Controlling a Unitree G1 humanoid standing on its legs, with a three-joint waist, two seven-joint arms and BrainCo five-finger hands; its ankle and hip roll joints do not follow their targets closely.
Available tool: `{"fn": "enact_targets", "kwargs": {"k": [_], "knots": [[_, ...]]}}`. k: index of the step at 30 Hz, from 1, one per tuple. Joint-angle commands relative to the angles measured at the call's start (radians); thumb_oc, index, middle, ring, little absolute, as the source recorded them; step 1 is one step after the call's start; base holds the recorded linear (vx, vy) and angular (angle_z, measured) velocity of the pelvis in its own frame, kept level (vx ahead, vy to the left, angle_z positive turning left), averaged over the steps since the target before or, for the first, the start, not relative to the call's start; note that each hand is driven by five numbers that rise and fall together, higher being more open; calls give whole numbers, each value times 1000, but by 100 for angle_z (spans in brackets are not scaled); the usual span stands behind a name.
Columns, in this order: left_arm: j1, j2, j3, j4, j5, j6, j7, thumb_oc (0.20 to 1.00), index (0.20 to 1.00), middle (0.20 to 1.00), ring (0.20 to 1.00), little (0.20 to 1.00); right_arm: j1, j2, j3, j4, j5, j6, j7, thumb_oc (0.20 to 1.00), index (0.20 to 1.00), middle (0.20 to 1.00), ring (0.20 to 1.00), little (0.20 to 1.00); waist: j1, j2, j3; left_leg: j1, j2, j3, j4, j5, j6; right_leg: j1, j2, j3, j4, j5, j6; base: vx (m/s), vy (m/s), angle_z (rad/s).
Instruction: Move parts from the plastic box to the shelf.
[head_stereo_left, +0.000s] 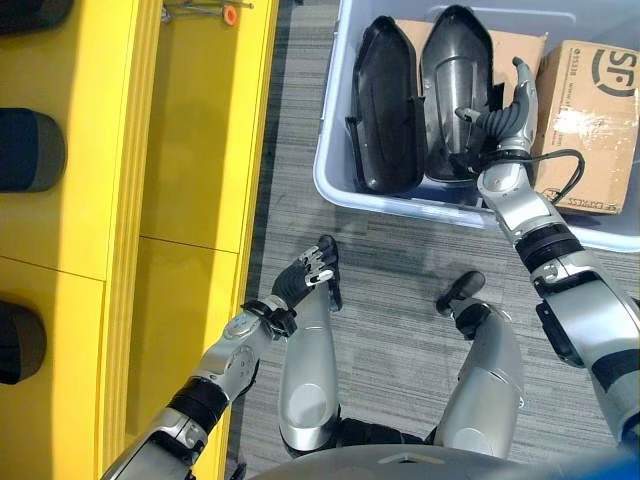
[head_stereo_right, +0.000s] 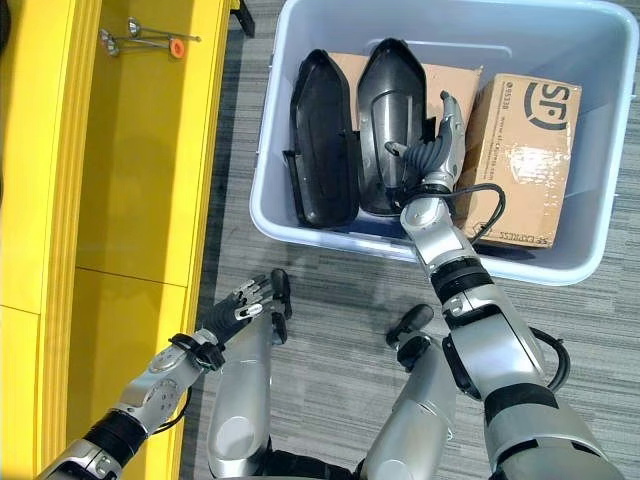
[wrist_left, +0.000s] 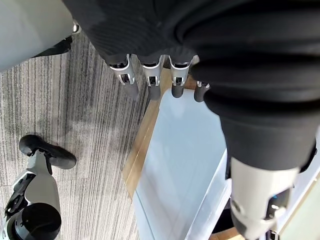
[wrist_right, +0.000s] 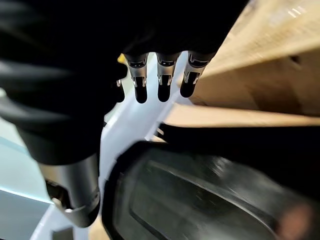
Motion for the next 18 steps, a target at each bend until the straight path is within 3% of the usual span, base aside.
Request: {"fn": "enact_targets", "kwargs": {"k": [1, 9, 12, 14, 18], "knots": [[18, -10, -68, -74, 3, -7, 9, 1000, 1000, 1000, 1000, 1000, -15, -23, -10, -20, 32, -18, -17, 1000, 1000, 1000, 1000, 1000, 18, 34, -35, -35, 34, 4, 3, -17, 1, -21, -57, 41, 53, -7, 117, 1, -10, 3], [9, -19, -61, -62, -12, -8, -2, 1000, 1000, 1000, 1000, 1000, -21, -7, 12, 67, 66, 28, 31, 1000, 1000, 1000, 1000, 1000, 23, 36, -35, -80, 38, -1, 17, -17, -2, -60, -58, 42, 68, -11, 113, -1, 0, 3], [9, -24, -61, -52, -18, -17, 1, 1000, 1000, 1000, 1000, 1000, -7, -4, 8, 78, 53, 5, -137, 1000, 1000, 1000, 1000, 1000, 20, 35, -35, -96, 43, -4, 23, -16, -2, -74, -56, 44, 74, -10, 113, -2, -2, 1], [9, -23, -66, -53, -13, -20, 8, 1000, 1000, 1000, 1000, 1000, 3, -1, -17, 67, 18, -30, -171, 1000, 1000, 1000, 1000, 1000, 16, 33, -35, -100, 42, -4, 21, -15, -2, -76, -52, 46, 71, -8, 115, 0, 0, 0], [-3, -40, -79, -43, -15, -32, 29, 1000, 1000, 1000, 1000, 1000, 18, 15, -13, 42, 21, -23, -162, 1000, 1000, 1000, 1000, 1000, 9, 30, -35, -108, 43, -4, 19, -15, -3, -85, -45, 51, 64, -7, 116, 0, 0, 0]]}}
